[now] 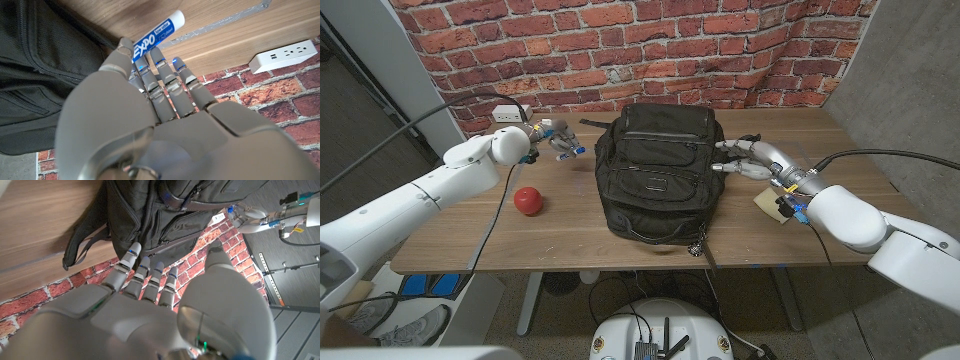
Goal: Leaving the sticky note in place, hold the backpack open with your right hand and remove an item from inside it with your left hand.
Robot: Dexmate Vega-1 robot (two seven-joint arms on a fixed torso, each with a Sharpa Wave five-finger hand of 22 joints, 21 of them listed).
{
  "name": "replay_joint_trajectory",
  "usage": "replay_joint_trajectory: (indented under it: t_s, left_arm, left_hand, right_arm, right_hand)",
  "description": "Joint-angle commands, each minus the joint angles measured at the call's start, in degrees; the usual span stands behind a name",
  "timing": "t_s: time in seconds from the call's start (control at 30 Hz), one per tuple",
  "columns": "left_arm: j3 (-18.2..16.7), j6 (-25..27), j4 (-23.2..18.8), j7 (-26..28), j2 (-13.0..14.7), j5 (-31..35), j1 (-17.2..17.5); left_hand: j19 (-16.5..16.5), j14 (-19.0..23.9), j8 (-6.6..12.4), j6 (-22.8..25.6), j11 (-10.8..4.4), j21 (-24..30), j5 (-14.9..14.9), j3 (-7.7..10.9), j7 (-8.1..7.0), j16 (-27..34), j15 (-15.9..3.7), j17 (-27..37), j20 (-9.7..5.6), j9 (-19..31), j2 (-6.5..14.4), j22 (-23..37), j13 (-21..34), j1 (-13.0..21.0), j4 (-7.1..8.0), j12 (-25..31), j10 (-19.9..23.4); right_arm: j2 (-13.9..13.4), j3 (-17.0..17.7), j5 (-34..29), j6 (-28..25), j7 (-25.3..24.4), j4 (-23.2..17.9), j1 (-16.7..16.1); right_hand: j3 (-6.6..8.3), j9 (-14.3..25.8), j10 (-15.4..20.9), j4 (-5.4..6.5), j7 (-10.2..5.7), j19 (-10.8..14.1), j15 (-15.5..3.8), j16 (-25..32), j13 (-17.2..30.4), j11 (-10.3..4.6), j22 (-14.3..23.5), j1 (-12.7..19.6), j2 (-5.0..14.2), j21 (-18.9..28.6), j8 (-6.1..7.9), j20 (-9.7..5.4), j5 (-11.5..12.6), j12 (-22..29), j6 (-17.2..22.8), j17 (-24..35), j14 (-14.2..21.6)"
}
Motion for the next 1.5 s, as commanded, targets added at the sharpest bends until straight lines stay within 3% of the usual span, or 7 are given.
replay_joint_trajectory:
  t_s: [0.03,0.57,1.5]
  left_arm:
    - [1.69,1.65,-0.21,-2.65,-0.53,2.39,-1.29]
    - [4.35,3.13,0.28,-6.73,-1.21,5.83,-3.30]
    - [10.61,2.94,3.80,-12.68,-4.53,17.67,-6.88]
  left_hand:
    - [0.41,-0.32,0.41,0.48,-0.01,0.21,0.28,1.30,-0.07,0.17,-4.45,0.14,-8.03,0.15,1.12,0.24,0.20,0.26,1.06,0.45,0.39]
    - [0.38,-0.49,0.38,0.48,0.05,0.21,0.26,1.33,-0.17,0.12,-4.44,0.12,-8.04,0.15,1.05,0.24,0.21,0.14,1.11,0.42,0.29]
    - [0.23,-0.78,0.25,0.28,0.02,0.17,0.26,1.48,-0.48,0.10,-4.47,0.13,-8.03,0.14,1.19,0.24,0.21,-0.06,1.20,0.29,-0.22]
  right_arm:
    - [3.87,-0.88,0.53,6.26,-0.17,5.11,1.81]
    - [7.57,-3.98,1.36,13.96,-1.51,12.38,5.96]
    - [8.72,-5.65,1.12,17.37,-3.61,16.44,8.26]
  right_hand:
    - [0.03,0.02,0.15,0.49,0.45,0.29,-0.21,0.36,0.09,0.16,0.08,-0.64,0.22,0.45,0.41,-0.50,0.07,0.57,0.33,-0.07,0.46]
    - [0.11,-0.04,0.48,0.19,0.59,0.59,-0.34,0.55,-0.01,0.27,0.04,-0.91,0.77,0.52,0.35,-0.80,0.32,0.71,0.00,-0.35,0.77]
    - [0.09,-0.10,0.84,-0.03,1.23,1.28,-0.64,0.82,-0.11,0.91,0.01,-1.84,1.76,0.68,0.57,-1.50,0.62,0.87,0.24,-0.69,1.11]
